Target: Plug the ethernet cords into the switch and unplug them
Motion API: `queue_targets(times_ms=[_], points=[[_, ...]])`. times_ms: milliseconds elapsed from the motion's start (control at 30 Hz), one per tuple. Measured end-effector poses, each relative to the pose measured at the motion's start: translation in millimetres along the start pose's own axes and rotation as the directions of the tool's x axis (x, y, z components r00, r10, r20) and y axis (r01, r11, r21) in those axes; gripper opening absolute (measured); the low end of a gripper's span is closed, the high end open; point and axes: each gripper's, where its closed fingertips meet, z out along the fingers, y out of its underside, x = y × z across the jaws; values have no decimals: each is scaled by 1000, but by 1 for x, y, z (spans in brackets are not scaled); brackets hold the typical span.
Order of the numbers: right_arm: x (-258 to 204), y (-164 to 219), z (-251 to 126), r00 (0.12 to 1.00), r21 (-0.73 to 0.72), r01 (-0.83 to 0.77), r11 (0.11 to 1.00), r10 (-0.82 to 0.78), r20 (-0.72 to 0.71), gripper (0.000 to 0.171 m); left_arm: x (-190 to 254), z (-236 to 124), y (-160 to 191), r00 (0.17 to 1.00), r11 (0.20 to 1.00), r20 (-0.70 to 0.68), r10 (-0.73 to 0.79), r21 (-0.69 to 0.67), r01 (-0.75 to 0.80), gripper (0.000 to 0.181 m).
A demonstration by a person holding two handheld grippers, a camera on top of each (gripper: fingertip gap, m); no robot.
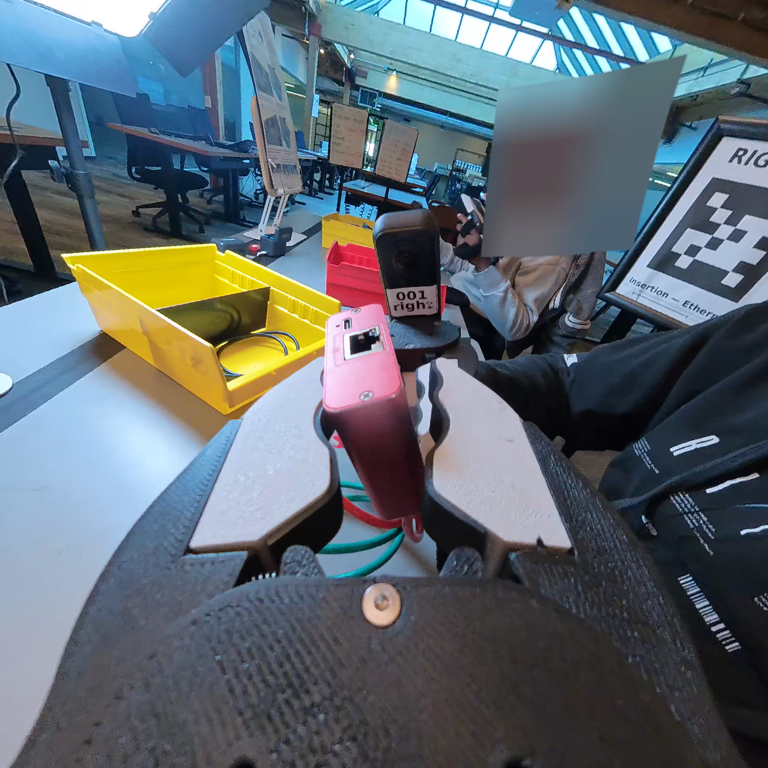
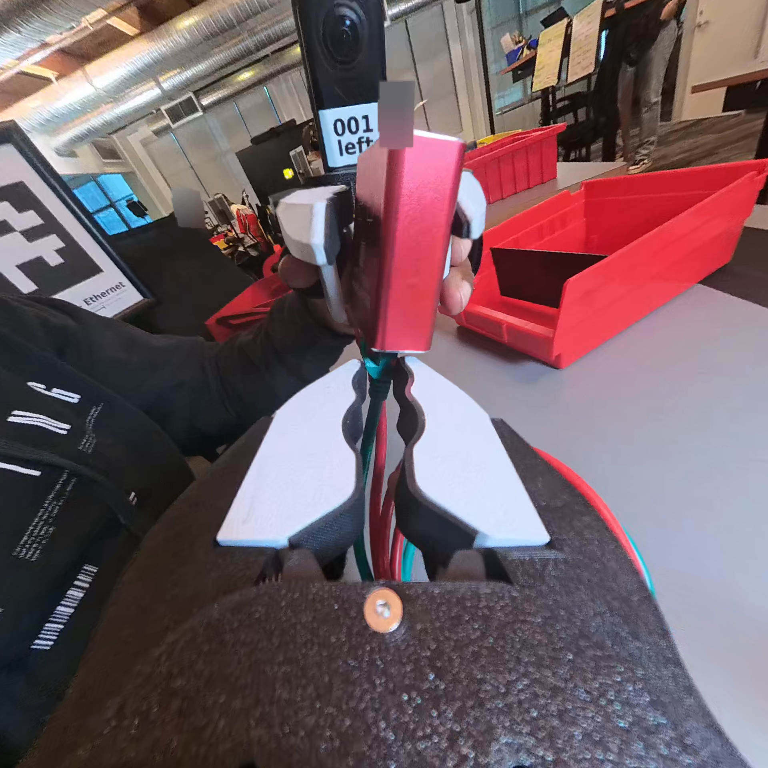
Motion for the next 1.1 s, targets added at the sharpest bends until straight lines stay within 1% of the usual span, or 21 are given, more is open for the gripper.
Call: queue_targets(times_ms=[100, 167, 233, 300, 467, 600, 767, 933, 1100], points=[[1, 4, 1, 997, -36, 62, 997, -64, -51, 12, 0, 3, 9, 1000, 998, 17, 25, -51, -24, 34], [1, -2, -3, 996, -9, 66, 998, -66, -64, 11, -1, 6, 16, 998, 994, 42, 57, -95, -53, 34], [3, -4, -6, 994, -17, 72, 997, -73, -79, 12, -2, 7, 17, 995, 992, 62, 72, -105, -65, 33], [4, -3, -8, 988, -29, 112, 993, -114, -101, 12, 0, 9, 16, 997, 995, 49, 58, -86, -53, 31], [5, -7, -8, 994, 45, 81, 996, -77, -80, 13, 1, 12, 9, 999, 1000, 27, 24, -15, -23, 29], [5, -15, -10, 999, 159, -20, 987, 24, -26, 16, -2, 10, 4, 1000, 998, 19, -21, 51, 20, 29], [7, -19, -11, 997, 220, -70, 973, 77, -24, 15, -5, 12, 2, 998, 996, 43, -38, 85, 34, 29], [9, -23, -11, 994, 207, 47, 977, -24, -111, 15, -2, 13, -2, 997, 995, 74, -11, 100, 4, 29], [9, -21, -4, 993, 180, 72, 981, -54, -104, 15, 4, 13, -6, 989, 992, 121, 84, 89, -95, 29]])
